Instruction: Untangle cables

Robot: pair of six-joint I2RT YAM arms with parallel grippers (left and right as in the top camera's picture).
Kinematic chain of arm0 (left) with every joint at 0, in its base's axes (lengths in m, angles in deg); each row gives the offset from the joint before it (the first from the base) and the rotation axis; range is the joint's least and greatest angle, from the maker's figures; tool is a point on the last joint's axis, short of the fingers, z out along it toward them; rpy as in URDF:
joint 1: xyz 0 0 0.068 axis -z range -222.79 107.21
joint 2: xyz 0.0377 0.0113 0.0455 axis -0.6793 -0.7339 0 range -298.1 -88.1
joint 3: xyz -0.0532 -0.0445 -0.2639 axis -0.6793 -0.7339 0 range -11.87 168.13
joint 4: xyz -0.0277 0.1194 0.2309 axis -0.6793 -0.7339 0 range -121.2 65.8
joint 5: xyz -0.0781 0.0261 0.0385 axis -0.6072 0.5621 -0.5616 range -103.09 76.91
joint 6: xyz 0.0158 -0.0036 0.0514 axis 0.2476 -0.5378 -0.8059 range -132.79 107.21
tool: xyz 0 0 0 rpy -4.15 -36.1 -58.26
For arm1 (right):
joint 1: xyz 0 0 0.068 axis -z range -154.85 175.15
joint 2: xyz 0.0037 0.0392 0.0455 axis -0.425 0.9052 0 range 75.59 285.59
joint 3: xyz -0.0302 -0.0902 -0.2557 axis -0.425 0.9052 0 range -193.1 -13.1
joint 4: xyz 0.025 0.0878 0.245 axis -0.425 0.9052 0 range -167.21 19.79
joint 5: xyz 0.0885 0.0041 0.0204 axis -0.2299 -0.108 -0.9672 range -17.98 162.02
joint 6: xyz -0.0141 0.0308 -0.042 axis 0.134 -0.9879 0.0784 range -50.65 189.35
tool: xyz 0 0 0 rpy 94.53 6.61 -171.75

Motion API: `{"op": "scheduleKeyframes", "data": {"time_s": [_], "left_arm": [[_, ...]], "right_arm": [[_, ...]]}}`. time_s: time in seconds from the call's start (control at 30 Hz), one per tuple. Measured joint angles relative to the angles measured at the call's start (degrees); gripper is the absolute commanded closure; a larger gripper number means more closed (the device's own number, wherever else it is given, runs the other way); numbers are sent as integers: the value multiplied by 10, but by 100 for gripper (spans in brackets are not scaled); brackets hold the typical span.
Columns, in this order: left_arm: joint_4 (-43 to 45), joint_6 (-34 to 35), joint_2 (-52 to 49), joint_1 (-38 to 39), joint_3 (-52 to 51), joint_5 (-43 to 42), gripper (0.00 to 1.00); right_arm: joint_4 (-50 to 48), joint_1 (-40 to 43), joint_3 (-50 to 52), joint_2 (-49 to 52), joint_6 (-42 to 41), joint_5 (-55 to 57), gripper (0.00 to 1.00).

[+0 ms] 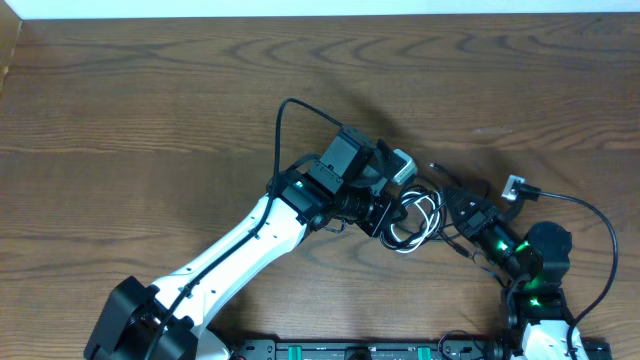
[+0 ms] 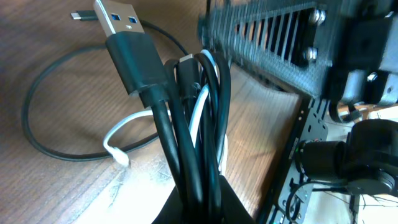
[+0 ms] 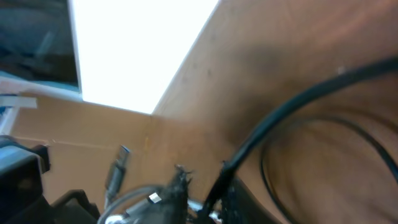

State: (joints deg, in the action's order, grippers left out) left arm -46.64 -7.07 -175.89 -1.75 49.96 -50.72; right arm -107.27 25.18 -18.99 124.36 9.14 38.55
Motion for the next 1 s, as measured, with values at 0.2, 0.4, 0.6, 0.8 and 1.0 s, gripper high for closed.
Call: {"op": "scheduleKeyframes", "data": {"time_s": [0.2, 0.4, 0.6, 0.8, 1.0], "left_arm": [[0, 0, 0, 0, 0, 3, 92], [13, 15, 0, 1, 0, 53, 92], [49, 114, 0, 1, 0, 145, 92], [46, 208, 0, 0, 0, 233, 92], [45, 239, 0, 1, 0, 264, 92]], "right_arm": [[-83, 0, 0, 2, -8, -8, 99], [-197, 0, 0, 2, -10, -98, 99], [-283, 0, 1, 3, -18, -195, 99], [-406, 0, 1, 2, -45, -261, 99], [-432, 0, 1, 2, -75, -291, 99]]}}
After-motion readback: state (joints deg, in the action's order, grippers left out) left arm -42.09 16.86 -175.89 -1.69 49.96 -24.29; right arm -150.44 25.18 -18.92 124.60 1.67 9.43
